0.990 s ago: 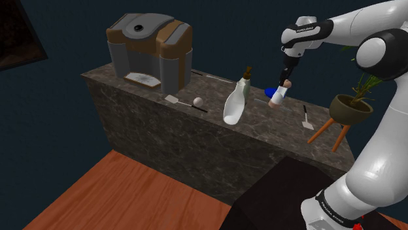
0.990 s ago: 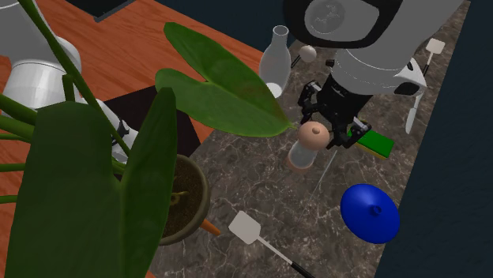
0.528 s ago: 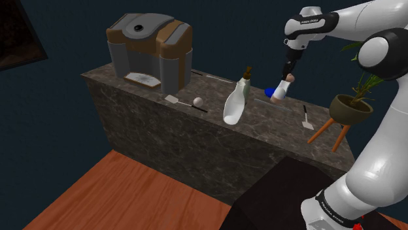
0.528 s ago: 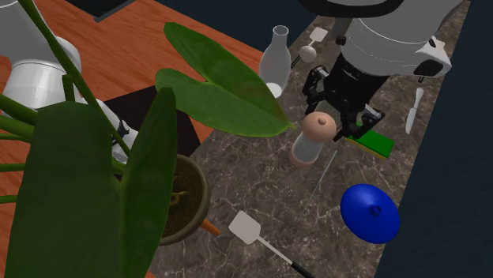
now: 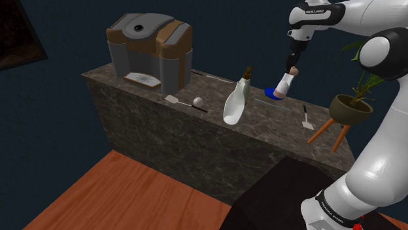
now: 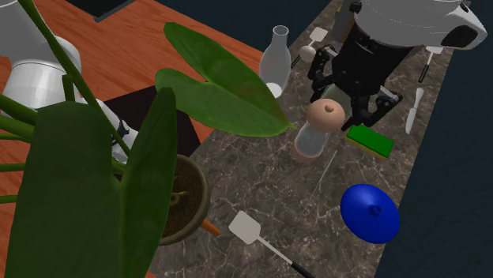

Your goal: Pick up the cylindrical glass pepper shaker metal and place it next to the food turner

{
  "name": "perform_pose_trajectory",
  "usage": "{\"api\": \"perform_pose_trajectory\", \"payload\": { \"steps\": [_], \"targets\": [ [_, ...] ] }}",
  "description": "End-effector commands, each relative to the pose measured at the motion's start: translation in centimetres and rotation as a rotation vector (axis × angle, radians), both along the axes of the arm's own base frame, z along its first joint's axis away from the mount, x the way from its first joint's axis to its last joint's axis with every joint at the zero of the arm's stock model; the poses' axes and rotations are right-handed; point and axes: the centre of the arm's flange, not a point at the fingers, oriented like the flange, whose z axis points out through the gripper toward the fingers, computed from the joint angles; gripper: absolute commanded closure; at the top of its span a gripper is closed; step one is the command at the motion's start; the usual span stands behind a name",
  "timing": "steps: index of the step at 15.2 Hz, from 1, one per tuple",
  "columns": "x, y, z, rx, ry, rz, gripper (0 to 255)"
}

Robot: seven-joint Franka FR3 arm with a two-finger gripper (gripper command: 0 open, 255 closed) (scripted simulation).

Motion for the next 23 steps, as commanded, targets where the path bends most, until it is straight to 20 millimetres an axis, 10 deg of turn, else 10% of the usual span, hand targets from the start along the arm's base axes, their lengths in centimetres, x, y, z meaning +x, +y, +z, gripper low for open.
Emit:
{"api": "perform_pose_trajectory", "payload": {
  "steps": [1, 23],
  "targets": [
    [0.0, 0.1, 1.0, 0.000, 0.000, 0.000, 255],
    [0.0, 0.1, 12.4, 0.000, 0.000, 0.000, 255]
  ]
}}
